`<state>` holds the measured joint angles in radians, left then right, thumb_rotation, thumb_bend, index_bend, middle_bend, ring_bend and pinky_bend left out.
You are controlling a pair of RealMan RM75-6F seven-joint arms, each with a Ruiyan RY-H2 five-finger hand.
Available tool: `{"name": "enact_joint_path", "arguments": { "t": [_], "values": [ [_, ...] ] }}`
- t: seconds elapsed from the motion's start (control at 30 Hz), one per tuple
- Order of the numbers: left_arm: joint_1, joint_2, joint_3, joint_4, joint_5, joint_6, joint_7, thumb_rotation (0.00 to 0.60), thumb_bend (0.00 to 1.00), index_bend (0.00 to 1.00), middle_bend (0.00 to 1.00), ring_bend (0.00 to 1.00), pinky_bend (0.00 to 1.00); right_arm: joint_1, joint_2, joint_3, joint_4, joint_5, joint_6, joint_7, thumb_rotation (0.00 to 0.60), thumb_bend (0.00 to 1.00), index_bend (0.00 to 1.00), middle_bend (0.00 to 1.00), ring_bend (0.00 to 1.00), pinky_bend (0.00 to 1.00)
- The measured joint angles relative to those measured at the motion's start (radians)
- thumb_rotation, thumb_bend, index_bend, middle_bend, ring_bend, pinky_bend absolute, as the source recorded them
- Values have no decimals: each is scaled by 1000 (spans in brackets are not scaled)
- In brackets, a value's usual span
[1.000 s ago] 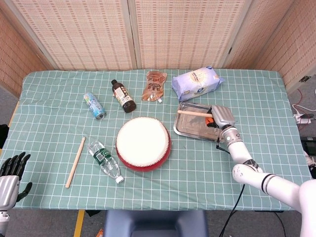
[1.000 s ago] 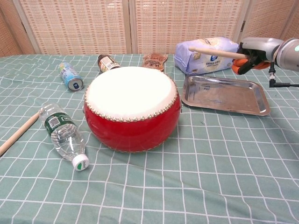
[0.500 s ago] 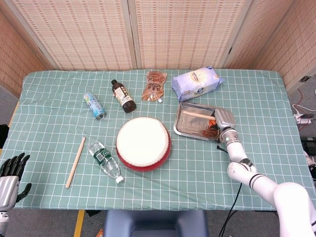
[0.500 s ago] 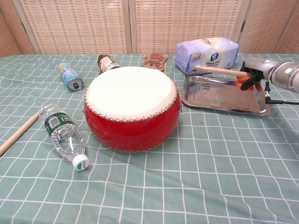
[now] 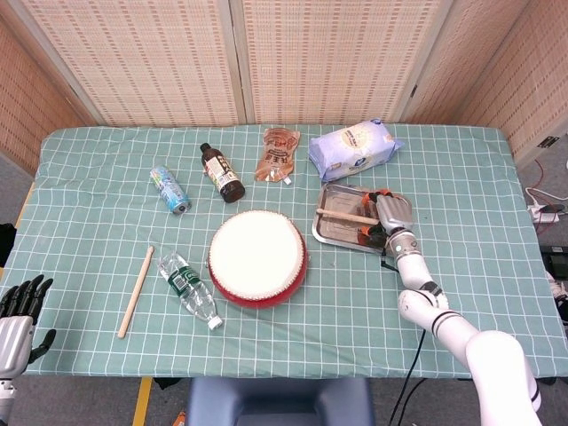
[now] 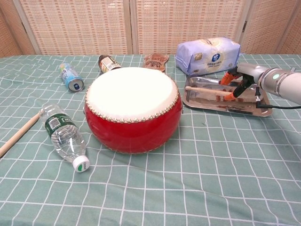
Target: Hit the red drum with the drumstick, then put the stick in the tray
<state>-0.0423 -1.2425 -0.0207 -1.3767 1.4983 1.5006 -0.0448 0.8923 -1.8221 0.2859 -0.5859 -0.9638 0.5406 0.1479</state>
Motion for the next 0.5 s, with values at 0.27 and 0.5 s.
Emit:
{"name": "enact_joint_path", "arguments": {
  "t": [0.27, 0.5],
  "values": [
    [-1, 1, -1, 2, 1, 2, -3, 600, 293, 0, 0, 0, 17, -17, 29, 10, -49, -61, 45, 39, 600, 81, 74, 146, 11, 106],
    [-3, 5, -7, 1, 0, 5, -5, 600, 292, 0, 0, 0, 17, -70, 112, 0, -191, -139, 202, 46, 600, 225, 169, 147, 62, 111]
  ]
}}
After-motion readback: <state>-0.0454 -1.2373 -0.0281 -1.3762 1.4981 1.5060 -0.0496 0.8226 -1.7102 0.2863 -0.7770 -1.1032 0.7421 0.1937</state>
